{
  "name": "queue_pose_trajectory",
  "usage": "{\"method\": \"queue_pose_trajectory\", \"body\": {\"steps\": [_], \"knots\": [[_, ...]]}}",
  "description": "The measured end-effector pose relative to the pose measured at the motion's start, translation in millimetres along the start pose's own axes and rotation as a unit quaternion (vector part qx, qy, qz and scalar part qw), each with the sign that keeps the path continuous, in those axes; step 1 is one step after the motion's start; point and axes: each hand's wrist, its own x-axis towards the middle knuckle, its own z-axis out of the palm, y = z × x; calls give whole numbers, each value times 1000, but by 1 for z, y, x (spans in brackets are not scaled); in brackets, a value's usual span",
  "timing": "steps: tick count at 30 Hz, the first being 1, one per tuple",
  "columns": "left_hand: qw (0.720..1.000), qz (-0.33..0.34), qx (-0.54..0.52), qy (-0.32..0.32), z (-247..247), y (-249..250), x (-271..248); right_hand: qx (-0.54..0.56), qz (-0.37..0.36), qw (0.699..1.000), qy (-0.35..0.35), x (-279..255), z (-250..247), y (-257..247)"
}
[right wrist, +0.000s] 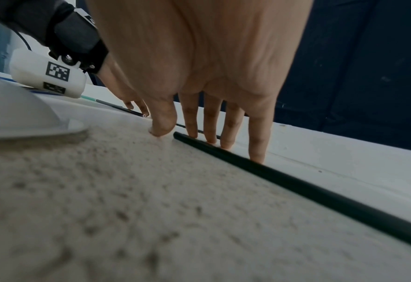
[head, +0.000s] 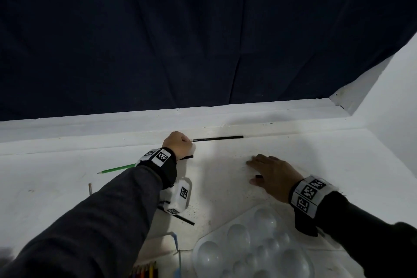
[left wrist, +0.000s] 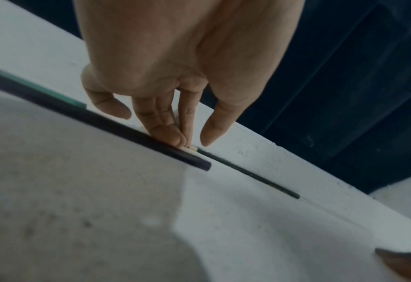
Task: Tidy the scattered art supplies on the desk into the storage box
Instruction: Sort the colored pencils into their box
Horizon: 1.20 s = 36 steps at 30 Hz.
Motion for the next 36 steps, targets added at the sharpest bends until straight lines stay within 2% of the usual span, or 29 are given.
{"method": "queue_pose_trajectory", "body": {"steps": [3,6,8,11,15,18,20,23,26,29,32,36], "knots": [[1000,10,-26,-14,-3,-1,-3,0,3,1000,-4,0,1,0],[997,41,-19,-57,-1,-3,-6,-3,2,1000,-7,0,0,-1],[996,53,24,-65,4,-1,-7,-5,-2,1000,-10,0,-3,0],[988,55,137,-40,10,7,-13,-7,-10,1000,-10,0,-6,2],[971,124,206,-15,19,19,-17,0,-16,1000,-13,0,-9,5],[949,177,257,-38,29,34,-17,4,-20,1000,-6,0,-8,7],[923,200,324,-58,37,43,-17,14,-18,1000,-7,-1,-6,9],[896,217,386,-37,44,53,-14,44,-10,999,-3,-4,-3,16],[904,222,365,-13,39,60,-13,90,15,995,29,-12,3,26],[918,231,322,-21,33,61,-19,104,46,991,65,-27,6,33],[927,232,293,-33,27,55,-31,64,54,994,64,-43,7,32],[950,245,192,-24,11,44,-55,-14,41,997,65,-61,2,20]]}}
